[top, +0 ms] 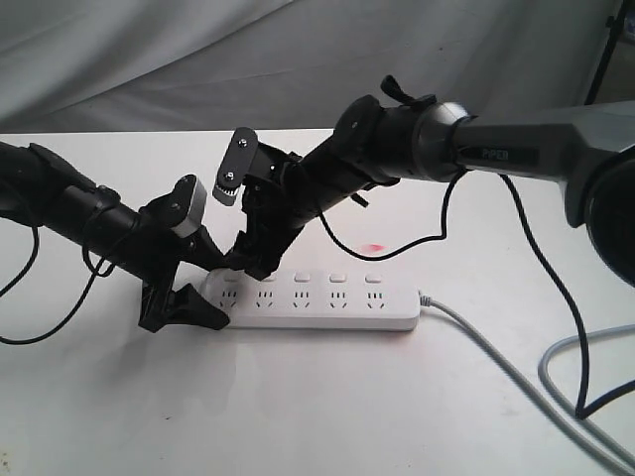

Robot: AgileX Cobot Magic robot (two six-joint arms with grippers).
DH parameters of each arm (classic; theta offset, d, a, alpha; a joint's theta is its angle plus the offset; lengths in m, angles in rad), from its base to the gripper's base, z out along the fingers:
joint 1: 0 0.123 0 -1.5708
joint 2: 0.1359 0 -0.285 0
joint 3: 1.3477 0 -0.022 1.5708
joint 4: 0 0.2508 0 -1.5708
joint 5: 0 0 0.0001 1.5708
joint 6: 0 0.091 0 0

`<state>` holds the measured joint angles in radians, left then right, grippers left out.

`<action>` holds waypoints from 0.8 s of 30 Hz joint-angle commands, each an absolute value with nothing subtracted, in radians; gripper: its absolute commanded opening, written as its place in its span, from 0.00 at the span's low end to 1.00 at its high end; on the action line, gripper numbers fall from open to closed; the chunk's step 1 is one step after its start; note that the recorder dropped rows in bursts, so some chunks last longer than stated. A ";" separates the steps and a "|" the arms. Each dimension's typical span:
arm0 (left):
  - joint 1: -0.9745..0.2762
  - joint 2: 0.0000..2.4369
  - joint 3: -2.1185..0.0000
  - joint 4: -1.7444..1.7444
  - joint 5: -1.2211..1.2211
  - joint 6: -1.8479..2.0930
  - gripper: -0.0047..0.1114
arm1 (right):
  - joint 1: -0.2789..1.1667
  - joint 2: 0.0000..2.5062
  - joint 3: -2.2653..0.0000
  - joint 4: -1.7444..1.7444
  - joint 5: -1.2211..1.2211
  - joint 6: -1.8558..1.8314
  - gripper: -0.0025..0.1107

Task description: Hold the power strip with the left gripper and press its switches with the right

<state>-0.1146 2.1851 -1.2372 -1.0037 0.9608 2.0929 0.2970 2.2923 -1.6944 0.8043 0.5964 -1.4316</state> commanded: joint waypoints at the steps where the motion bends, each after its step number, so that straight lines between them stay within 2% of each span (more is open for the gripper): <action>1: -0.120 2.186 -1.234 -1.006 0.941 2.095 0.38 | 0.319 2.296 -1.701 0.824 0.568 -1.439 0.67; 24: -0.120 2.186 -1.234 -1.006 0.941 2.095 0.38 | 0.327 2.323 -1.701 0.799 0.526 -1.432 0.67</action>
<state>-0.1146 2.1851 -1.2372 -1.0037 0.9608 2.0929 0.3298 2.3245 -1.6944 0.8049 0.5302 -1.4348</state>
